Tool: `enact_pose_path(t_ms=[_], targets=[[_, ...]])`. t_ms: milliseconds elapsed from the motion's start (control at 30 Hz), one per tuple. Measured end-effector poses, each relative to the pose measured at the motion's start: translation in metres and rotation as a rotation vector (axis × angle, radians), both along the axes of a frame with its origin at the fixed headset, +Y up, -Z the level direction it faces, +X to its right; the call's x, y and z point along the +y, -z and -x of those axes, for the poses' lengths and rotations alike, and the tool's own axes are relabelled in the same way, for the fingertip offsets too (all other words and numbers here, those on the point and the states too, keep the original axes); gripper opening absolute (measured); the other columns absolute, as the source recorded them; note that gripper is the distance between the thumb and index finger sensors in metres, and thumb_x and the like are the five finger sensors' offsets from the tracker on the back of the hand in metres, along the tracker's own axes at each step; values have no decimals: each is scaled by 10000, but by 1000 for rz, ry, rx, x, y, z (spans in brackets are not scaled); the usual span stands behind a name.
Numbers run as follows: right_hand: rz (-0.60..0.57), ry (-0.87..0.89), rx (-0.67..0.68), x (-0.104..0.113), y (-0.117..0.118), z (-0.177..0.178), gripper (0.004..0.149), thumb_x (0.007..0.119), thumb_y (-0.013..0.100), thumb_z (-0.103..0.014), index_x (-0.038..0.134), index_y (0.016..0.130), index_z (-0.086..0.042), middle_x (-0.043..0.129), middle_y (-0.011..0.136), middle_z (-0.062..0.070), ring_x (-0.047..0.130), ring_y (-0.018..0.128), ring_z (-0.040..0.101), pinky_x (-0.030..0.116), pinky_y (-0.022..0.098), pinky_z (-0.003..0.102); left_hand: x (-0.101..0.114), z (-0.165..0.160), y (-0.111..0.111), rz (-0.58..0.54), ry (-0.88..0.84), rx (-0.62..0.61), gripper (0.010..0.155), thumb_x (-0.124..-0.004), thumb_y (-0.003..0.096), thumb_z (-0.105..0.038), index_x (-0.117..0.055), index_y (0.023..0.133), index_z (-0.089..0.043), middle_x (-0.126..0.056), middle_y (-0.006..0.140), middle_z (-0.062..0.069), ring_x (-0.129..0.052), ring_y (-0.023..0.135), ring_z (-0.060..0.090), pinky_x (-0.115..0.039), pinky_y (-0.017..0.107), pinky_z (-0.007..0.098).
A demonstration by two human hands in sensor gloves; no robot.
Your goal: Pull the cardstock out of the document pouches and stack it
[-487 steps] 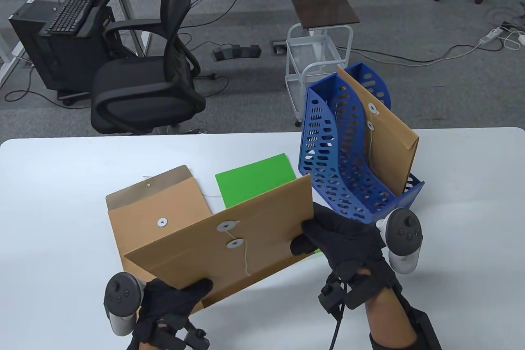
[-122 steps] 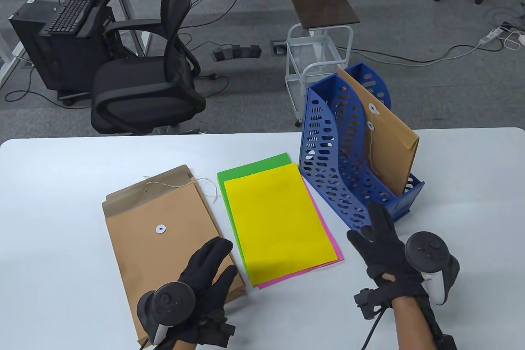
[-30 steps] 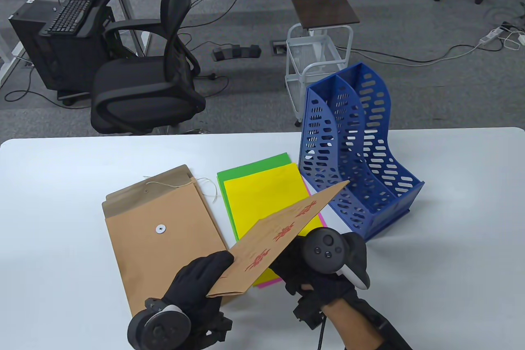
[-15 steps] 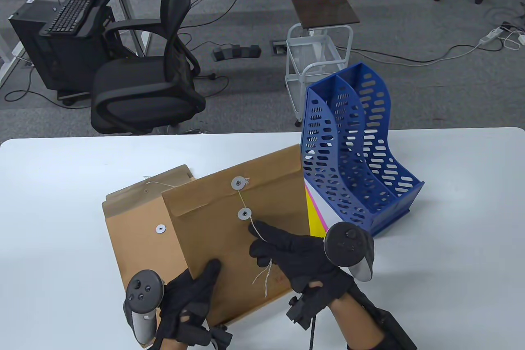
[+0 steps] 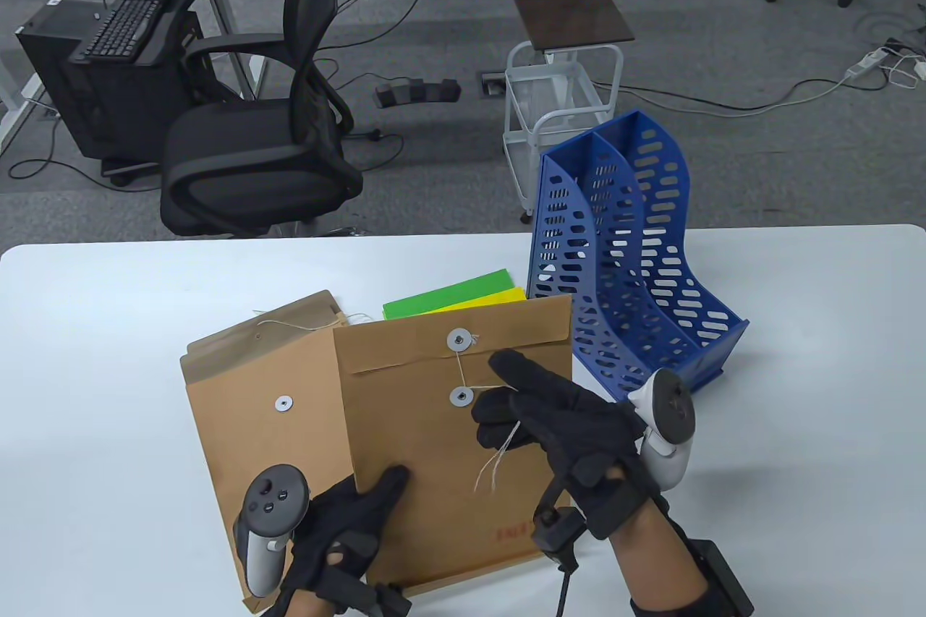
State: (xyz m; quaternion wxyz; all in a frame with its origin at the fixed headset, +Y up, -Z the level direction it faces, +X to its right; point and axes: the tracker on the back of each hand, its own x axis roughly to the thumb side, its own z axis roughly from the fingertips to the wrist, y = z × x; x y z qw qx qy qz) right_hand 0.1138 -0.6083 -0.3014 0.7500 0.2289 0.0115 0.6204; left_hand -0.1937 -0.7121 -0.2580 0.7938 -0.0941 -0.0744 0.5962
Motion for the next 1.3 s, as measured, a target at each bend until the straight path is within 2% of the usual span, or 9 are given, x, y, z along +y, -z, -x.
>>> enact_pose_path(t_ms=[133,200,433,567,667,767,1000,1167,1300], targets=[[-15,14,-96,1,-1,-5,432,773,516,-255,793,946,-230,993,825,27,1055,585,257,864,428,464,1,-5,-1,-5,15,-32,471,-701,501,-562,-873,881,-342,-1060,772,-68,-1100,595,130,-923,474,342],[-41,-43,-140,2,-2,-4,434,774,514,-271,792,946,-238,965,858,-5,1058,588,241,868,431,453,2,-6,-1,-11,33,-43,470,-700,501,-562,-872,881,-344,-1061,770,-71,-1098,596,131,-922,476,340],[-303,-320,-296,19,-22,9,435,775,514,-265,791,948,-239,940,884,-11,1038,627,260,857,442,465,5,-7,-4,-43,109,-9,470,-703,498,-559,-878,875,-339,-1070,753,-67,-1105,577,133,-927,459,341],[-529,-489,-379,32,-43,27,429,776,509,-263,806,937,-239,951,873,-10,1009,686,258,849,471,460,8,-9,-6,-60,111,0,470,-708,497,-554,-882,872,-331,-1079,734,-63,-1111,553,137,-931,442,341],[-648,-562,-386,37,-54,40,428,777,507,-256,813,932,-226,958,865,0,995,718,265,836,509,472,9,-8,-7,-69,111,6,470,-709,496,-553,-883,870,-328,-1083,724,-64,-1115,542,134,-933,435,339],[-698,-628,-334,34,-59,50,427,777,511,-255,811,935,-224,958,868,2,960,779,282,785,578,517,9,-7,-7,-68,109,22,470,-710,495,-553,-884,869,-328,-1082,725,-61,-1113,542,138,-931,435,342],[-867,-792,-273,26,-73,78,427,780,508,-252,813,933,-228,955,874,-9,955,800,270,775,597,528,9,-1,-7,-42,52,54,472,-706,497,-552,-880,872,-323,-1079,728,-61,-1112,545,139,-931,436,342],[-864,-854,-179,16,-72,91,426,781,508,-253,816,932,-228,958,874,-11,960,799,268,780,594,531,7,13,-6,-18,-66,140,473,-704,499,-553,-878,874,-323,-1075,736,-60,-1110,554,140,-930,443,343],[-743,-785,-190,12,-55,74,430,782,507,-257,812,935,-230,958,876,-16,958,794,276,789,574,528,9,29,-7,-33,-143,225,471,-703,500,-552,-878,873,-325,-1069,748,-58,-1104,568,148,-923,456,350]])
